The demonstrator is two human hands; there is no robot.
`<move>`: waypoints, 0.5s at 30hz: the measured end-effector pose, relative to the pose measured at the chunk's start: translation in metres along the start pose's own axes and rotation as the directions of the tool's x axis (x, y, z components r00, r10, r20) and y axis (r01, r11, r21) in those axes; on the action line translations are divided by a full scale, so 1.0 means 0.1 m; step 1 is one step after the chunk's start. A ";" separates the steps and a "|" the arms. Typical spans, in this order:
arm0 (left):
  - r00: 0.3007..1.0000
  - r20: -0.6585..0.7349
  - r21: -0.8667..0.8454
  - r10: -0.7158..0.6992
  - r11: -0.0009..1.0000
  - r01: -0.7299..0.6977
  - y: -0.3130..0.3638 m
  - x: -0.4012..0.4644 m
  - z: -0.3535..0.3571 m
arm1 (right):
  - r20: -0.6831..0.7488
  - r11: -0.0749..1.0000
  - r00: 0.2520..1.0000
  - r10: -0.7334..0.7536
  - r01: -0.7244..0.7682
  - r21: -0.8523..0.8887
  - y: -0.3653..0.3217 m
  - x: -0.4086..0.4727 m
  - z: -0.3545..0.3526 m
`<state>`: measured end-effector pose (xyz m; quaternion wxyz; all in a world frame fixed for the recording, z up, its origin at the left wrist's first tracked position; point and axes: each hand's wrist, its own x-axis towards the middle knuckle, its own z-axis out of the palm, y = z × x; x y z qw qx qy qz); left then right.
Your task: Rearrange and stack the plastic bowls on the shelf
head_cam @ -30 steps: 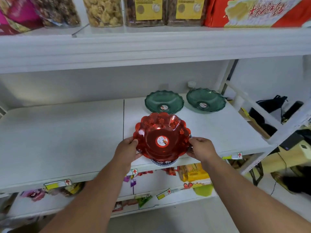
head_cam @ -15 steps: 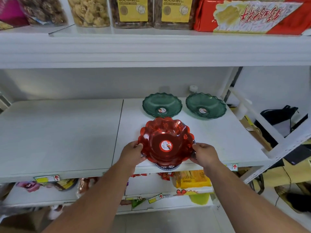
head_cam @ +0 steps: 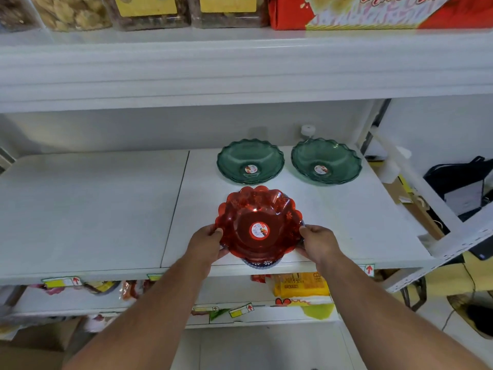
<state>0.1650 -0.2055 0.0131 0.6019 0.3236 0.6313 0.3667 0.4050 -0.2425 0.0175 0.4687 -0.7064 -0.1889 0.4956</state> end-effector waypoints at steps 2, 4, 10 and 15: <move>1.000 0.004 0.000 0.019 1.000 -0.019 0.02 0.01 0.01 | 0.006 1.000 1.000 0.013 -0.013 0.021 0.00 0.05 0.01; 1.000 -0.005 0.003 0.024 1.000 -0.024 0.02 0.03 0.01 | 0.009 1.000 1.000 0.020 -0.020 0.019 0.02 0.09 0.01; 1.000 -0.020 0.033 0.019 0.999 -0.018 -0.01 0.11 -0.01 | 0.012 1.000 1.000 0.004 -0.003 -0.026 -0.01 0.09 0.02; 0.998 -0.036 0.264 0.055 0.964 -0.044 0.01 0.16 -0.12 | -0.023 0.969 0.995 -0.100 0.092 -0.229 -0.06 -0.05 -0.02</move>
